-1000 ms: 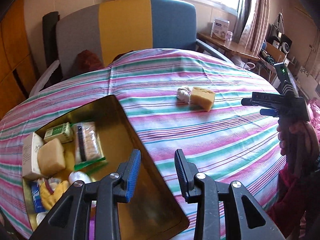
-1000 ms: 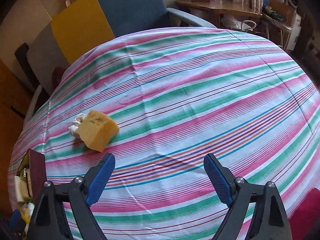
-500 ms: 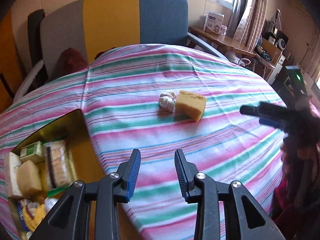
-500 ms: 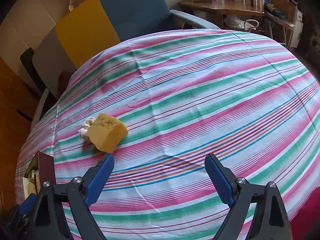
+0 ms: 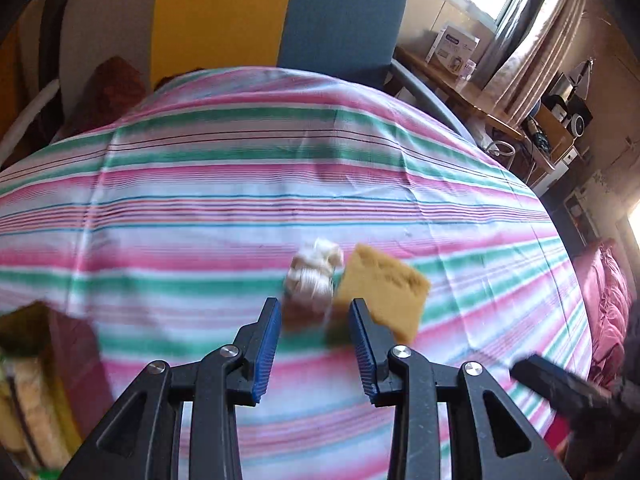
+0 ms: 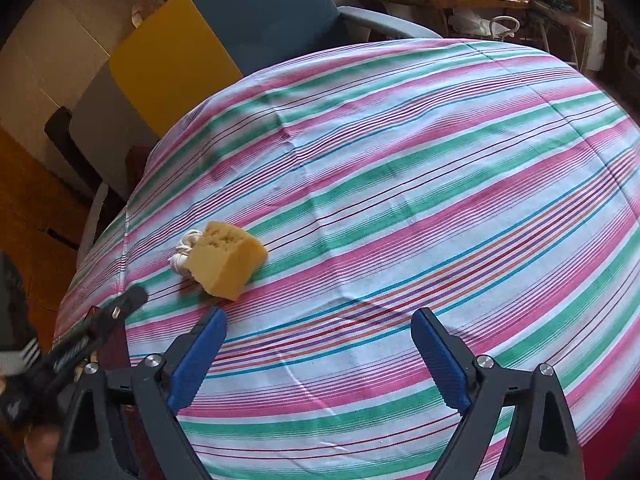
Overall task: Organize objects
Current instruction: 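Grasp the white knotted cloth with the left tool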
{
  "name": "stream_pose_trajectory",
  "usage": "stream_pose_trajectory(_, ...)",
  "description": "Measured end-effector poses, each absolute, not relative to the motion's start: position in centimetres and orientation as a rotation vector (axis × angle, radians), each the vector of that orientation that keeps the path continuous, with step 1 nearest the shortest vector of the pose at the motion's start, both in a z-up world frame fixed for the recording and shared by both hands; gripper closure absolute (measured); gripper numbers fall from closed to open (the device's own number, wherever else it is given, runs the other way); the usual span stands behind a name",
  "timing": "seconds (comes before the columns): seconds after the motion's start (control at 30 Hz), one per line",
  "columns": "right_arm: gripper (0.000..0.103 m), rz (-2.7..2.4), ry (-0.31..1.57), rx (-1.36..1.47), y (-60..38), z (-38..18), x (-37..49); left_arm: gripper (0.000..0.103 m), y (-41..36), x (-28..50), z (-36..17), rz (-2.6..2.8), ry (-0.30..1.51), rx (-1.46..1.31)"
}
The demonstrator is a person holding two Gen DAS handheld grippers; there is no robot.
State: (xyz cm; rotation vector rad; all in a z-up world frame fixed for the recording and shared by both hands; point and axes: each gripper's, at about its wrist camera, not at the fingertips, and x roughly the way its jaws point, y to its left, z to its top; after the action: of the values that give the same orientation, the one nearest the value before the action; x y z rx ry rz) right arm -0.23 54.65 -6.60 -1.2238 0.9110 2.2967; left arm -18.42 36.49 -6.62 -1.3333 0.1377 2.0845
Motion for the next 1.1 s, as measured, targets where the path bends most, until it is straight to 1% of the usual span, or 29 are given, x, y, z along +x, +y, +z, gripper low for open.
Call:
stream_pose_trajectory(0.23, 0.009, 2.304, 0.942, -1.241, 54.6, -7.0, -0.4, 0.068, 39.8, -21.7, -10.1, 2.066, 0.208, -1.381)
stream_pose_trajectory(0.27, 0.009, 2.305, 0.940, -1.241, 54.5, -7.0, -0.4, 0.069, 40.0, -21.8, -10.6, 2.062, 0.219, -1.386)
stream_pose_trajectory(0.3, 0.009, 2.306, 0.935, -1.243, 54.5, -7.0, -0.5, 0.073, 40.0, -21.5, -10.5, 2.077, 0.235, -1.356)
stream_pose_trajectory(0.37, 0.009, 2.308, 0.923, -1.246, 54.5, -7.1, -0.6, 0.075, 40.0, -20.5, -10.4, 2.068, 0.274, -1.328)
stream_pose_trajectory(0.43, 0.009, 2.311, 0.910, -1.252, 54.4, -7.1, -0.8, 0.075, 39.1, -19.8, -10.2, 2.068, 0.251, -1.345)
stream_pose_trajectory(0.53, 0.009, 2.321, 0.877, -1.257, 54.2, -7.1, -0.9, 0.076, 36.9, -17.5, -9.7, 2.066, 0.181, -1.361)
stream_pose_trajectory(0.67, 0.009, 2.326, 0.850, -1.246, 54.1, -6.9, -0.8, 0.076, 33.9, -11.9, -8.8, 2.091, 0.181, -1.331)
stream_pose_trajectory(0.77, 0.009, 2.327, 0.846, -1.243, 54.1, -6.9, -0.8, 0.076, 32.0, -7.8, -9.2, 2.088, 0.181, -1.347)
stream_pose_trajectory(0.83, 0.009, 2.329, 0.845, -1.245, 54.0, -6.8, -0.7, 0.076, 31.3, -5.3, -9.9, 2.078, 0.206, -1.355)
stream_pose_trajectory(0.9, 0.009, 2.338, 0.856, -1.261, 53.9, -7.0, -0.8, 0.076, 30.6, -2.9, -9.9, 2.102, 0.248, -1.304)
stream_pose_trajectory(1.03, 0.009, 2.354, 0.841, -1.284, 53.4, -7.1, -1.0, 0.075, 30.8, -0.4, -10.1, 2.111, 0.363, -1.204)
stream_pose_trajectory(1.1, 0.009, 2.373, 0.833, -1.290, 53.0, -7.1, -1.2, 0.075, 30.8, -0.1, -10.4, 2.118, 0.378, -1.158)
